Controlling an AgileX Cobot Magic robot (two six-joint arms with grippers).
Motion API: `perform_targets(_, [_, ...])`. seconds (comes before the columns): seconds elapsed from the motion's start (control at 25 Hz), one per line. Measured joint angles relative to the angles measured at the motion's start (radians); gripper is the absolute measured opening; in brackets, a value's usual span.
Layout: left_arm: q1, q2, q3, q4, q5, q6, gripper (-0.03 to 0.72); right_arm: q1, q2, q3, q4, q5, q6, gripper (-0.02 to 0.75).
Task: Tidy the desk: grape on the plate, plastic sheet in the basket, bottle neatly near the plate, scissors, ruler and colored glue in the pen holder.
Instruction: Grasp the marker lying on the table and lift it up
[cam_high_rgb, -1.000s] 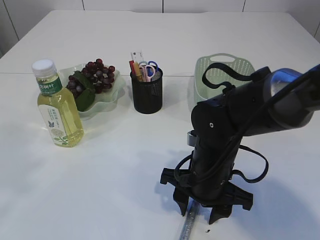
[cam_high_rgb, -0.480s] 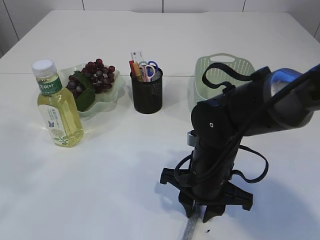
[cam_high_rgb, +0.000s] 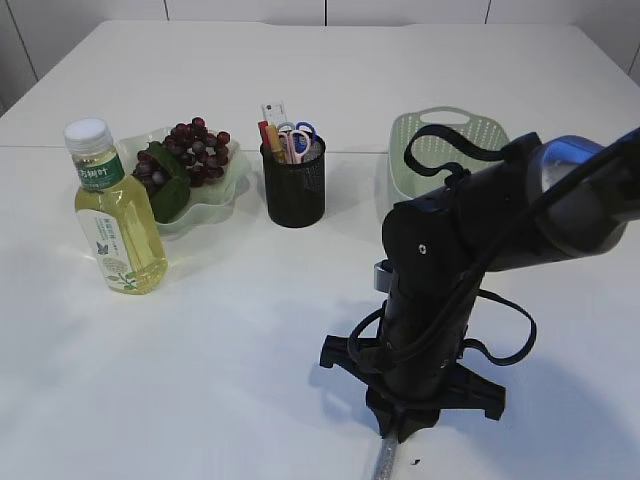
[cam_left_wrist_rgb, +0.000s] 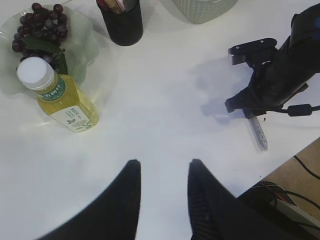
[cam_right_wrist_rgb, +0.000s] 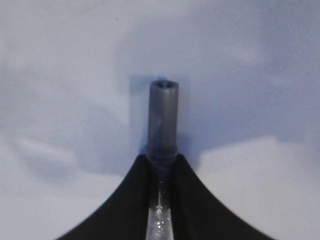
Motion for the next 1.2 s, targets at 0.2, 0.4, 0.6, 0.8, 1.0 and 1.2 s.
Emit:
perform_targets(0.2, [0.000, 0.000, 0.000, 0.000, 0.000, 0.000, 0.237, 0.000, 0.000, 0.000, 0.000, 0.000, -0.005, 0.093])
perform_targets(0.4, [0.000, 0.000, 0.000, 0.007, 0.000, 0.002, 0.237, 0.000, 0.000, -0.002, 0.000, 0.008, -0.102, 0.091])
perform_targets(0.6, [0.000, 0.000, 0.000, 0.020, 0.000, 0.002, 0.237, 0.000, 0.000, -0.001, 0.022, 0.050, -0.326, 0.090])
perform_targets(0.8, [0.000, 0.000, 0.000, 0.021, 0.000, 0.002, 0.237, 0.000, 0.000, -0.001, 0.040, 0.088, -0.530, 0.090])
perform_targets(1.0, [0.000, 0.000, 0.000, 0.026, 0.000, 0.003, 0.237, 0.000, -0.007, -0.013, 0.063, 0.090, -0.693, 0.090])
perform_targets(1.2, [0.000, 0.000, 0.000, 0.049, 0.000, 0.003, 0.237, 0.002, -0.051, -0.041, 0.063, 0.052, -0.796, 0.090])
